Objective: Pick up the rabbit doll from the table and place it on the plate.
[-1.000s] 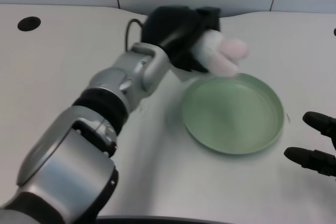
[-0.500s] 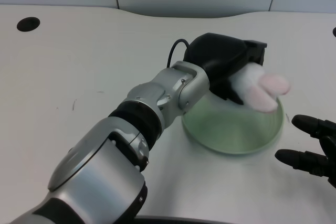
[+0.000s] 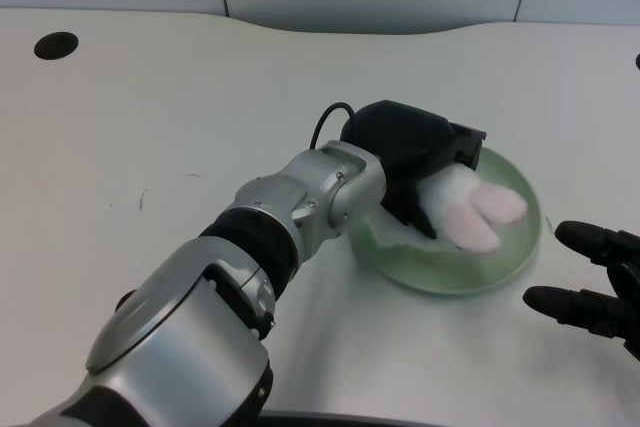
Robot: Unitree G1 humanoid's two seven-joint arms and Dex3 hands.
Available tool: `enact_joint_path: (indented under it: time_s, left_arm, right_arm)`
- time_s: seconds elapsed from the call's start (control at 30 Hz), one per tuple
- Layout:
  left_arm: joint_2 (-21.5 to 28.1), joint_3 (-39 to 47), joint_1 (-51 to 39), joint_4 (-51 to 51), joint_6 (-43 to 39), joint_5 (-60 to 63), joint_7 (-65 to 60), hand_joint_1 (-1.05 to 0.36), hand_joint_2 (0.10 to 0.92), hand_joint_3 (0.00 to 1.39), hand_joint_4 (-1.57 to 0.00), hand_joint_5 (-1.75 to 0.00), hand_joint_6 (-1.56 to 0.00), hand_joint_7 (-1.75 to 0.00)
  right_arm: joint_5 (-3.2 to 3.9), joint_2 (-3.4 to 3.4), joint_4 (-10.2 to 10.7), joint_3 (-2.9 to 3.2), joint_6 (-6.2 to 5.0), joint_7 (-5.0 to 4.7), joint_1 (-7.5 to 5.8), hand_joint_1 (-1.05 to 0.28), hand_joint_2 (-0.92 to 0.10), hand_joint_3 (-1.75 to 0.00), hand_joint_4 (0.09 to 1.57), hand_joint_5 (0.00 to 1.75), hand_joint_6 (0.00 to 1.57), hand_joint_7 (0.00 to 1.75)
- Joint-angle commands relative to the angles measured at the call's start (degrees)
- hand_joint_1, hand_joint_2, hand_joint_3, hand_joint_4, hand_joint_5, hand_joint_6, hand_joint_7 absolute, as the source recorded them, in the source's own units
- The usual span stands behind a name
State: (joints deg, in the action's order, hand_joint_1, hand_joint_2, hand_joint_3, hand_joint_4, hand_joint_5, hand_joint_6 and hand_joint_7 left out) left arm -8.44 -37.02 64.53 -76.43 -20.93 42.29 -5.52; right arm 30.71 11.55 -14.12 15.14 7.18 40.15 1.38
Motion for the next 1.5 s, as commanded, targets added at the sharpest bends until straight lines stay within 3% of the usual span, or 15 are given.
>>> enact_joint_path:
  time_s: [0.03,0.07,0.17,0.3,0.37,0.5,0.63,0.9,1.0,1.23,1.37,1.43,1.5]
  left_arm:
    - [1.16,-0.89,0.73,-0.63,0.48,0.86,3.31,-0.52,0.879,0.0,-0.47,-0.65,-0.55,-0.42]
    - [1.28,-1.13,0.72,-0.59,0.5,1.1,3.32,-0.58,0.865,0.0,-0.42,-0.38,-0.51,-0.18]
    - [1.64,-1.78,0.95,-0.61,0.46,1.73,3.99,-0.65,0.859,0.0,-0.28,-0.08,-0.32,-0.02]
    - [1.89,-2.49,1.35,-0.67,1.26,2.88,3.63,-0.69,0.864,0.0,-0.11,0.0,-0.15,0.0]
    - [1.98,-2.48,1.53,-0.7,1.77,2.93,3.89,-0.71,0.873,0.01,-0.04,0.0,-0.1,0.0]
    - [2.09,-2.33,1.77,-0.68,2.37,2.68,4.02,-0.72,0.878,0.01,0.0,0.0,-0.06,0.0]
    - [2.29,-0.94,1.95,-0.53,2.75,1.46,3.75,-0.73,0.868,0.0,0.0,0.0,-0.02,0.0]
    - [4.89,4.47,1.82,0.33,-0.26,-2.87,2.73,-0.79,0.854,0.0,0.0,0.0,0.0,0.0]
    - [6.85,8.38,1.47,0.77,-2.03,-6.82,4.52,-0.81,0.87,0.01,0.0,0.0,-0.01,-0.01]
    - [11.49,18.04,-2.27,2.43,-7.9,-17.7,13.46,-0.79,0.877,0.0,-0.05,-0.03,-0.08,-0.04]
    - [14.59,23.4,-6.66,4.74,-11.24,-24.59,21.69,-0.77,0.884,0.01,-0.1,-0.08,-0.11,-0.06]
    - [16.07,25.19,-8.94,6.09,-12.64,-26.88,24.38,-0.7,0.901,0.01,-0.11,-0.24,-0.13,-0.05]
    - [17.29,26.36,-11.25,7.57,-14.13,-28.32,25.53,-0.62,0.917,0.04,-0.02,-0.6,-0.16,-0.04]
  right_arm:
    - [-0.3,0.2,0.03,0.07,-1.0,0.41,-0.67,-0.36,-0.92,-0.2,0.92,0.0,0.83,0.01]
    - [-0.3,0.18,0.08,0.07,-1.01,0.36,-0.71,-0.36,-0.92,-0.2,0.92,0.0,0.83,0.01]
    - [-0.01,0.22,0.22,0.17,-0.64,0.39,-0.78,-0.35,-0.92,-0.2,0.92,0.0,0.83,0.0]
    - [0.04,0.37,0.31,0.25,0.11,-0.2,-0.67,-0.34,-0.92,-0.19,0.93,0.01,0.83,0.01]
    - [0.07,0.55,-0.41,0.33,-0.32,0.48,-0.41,-0.33,-0.92,-0.19,0.92,0.0,0.83,0.0]
    - [0.33,0.65,-0.95,0.55,-0.18,0.81,-0.16,-0.32,-0.92,-0.17,0.92,0.0,0.83,0.0]
    - [-0.22,0.95,-1.02,0.52,-0.28,0.5,-0.02,-0.33,-0.92,-0.17,0.93,0.01,0.83,0.01]
    - [-0.12,1.17,-0.76,0.66,0.06,0.35,-0.05,-0.33,-0.92,-0.19,0.95,0.01,0.85,0.01]
    - [-0.61,1.51,-0.87,0.52,-0.18,0.22,0.1,-0.34,-0.92,-0.2,0.95,0.01,0.85,0.01]
    - [-0.23,1.48,-2.11,0.78,-0.53,0.64,0.99,-0.33,-0.92,-0.22,0.96,0.01,0.85,0.0]
    - [-0.53,1.49,-3.17,0.79,-0.83,0.48,1.6,-0.33,-0.92,-0.21,0.96,0.01,0.84,0.0]
    - [-0.52,1.47,-3.82,0.8,-0.88,0.56,1.99,-0.33,-0.92,-0.21,0.96,0.01,0.84,0.0]
    - [-0.36,1.4,-4.56,0.83,-0.85,0.81,2.39,-0.33,-0.92,-0.21,0.96,0.01,0.84,0.0]
